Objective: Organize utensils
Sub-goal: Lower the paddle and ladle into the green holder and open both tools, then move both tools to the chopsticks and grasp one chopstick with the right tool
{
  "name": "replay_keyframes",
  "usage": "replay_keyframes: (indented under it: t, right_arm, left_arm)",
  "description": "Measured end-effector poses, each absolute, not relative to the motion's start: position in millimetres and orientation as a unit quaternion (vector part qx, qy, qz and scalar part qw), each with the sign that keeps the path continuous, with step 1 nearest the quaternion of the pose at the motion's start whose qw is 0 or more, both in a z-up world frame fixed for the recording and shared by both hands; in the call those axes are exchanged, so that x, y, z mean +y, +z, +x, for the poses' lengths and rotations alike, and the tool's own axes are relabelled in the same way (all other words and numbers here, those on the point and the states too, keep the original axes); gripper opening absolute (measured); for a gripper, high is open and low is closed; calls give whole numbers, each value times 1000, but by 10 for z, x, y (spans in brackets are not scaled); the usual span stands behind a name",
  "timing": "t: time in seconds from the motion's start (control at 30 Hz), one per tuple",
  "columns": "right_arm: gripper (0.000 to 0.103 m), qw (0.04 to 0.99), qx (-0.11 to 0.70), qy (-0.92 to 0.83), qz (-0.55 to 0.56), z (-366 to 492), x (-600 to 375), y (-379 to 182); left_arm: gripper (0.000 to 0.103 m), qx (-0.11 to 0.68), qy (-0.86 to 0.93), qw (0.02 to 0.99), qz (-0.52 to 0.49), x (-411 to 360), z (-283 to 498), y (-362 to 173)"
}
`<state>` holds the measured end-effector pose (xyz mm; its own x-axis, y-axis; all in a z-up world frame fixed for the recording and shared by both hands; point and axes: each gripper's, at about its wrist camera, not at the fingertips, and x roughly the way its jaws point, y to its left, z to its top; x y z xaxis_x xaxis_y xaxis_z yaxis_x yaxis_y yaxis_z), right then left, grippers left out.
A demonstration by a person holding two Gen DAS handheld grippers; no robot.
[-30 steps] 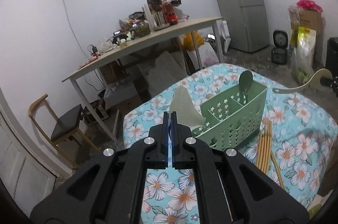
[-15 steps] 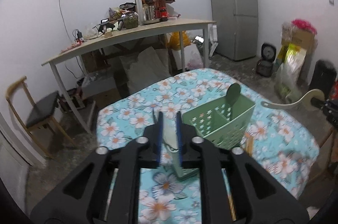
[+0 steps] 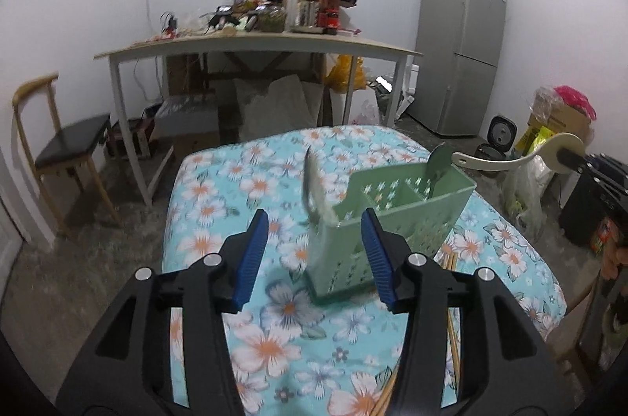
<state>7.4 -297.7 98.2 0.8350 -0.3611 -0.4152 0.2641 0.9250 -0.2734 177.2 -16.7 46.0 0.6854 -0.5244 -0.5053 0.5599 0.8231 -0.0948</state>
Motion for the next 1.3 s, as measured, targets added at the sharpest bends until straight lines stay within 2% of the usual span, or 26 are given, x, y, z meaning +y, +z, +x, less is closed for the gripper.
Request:
replay_keyframes:
  t: [0.63, 0.7, 0.77, 0.87, 1.07, 1.3]
  right_arm:
    - [7, 841, 361, -78, -396, 1252, -2479, 1016]
    - [13, 837, 363, -72, -402, 1332, -2438, 1032]
    - [36, 838, 364, -62, -401, 1387, -2390, 1063]
    - [50, 844, 359, -58, -395, 1378, -2370, 1099]
    - [54, 875, 362, -28, -320, 1244, -2501, 1219]
    - [54, 932, 343, 39, -108, 1021, -2938, 1468]
  left_arm:
    - [48, 291, -275, 916, -18, 252, 1825, 174]
    - [48, 293, -274, 916, -20, 262, 1836, 158]
    - [49, 295, -273, 915, -22, 267, 1836, 141]
    - [49, 299, -274, 914, -23, 259, 1830, 118]
    - [49, 301, -278, 912, -24, 250, 1831, 92]
    - [50, 299, -283, 911, -23, 209, 1775, 90]
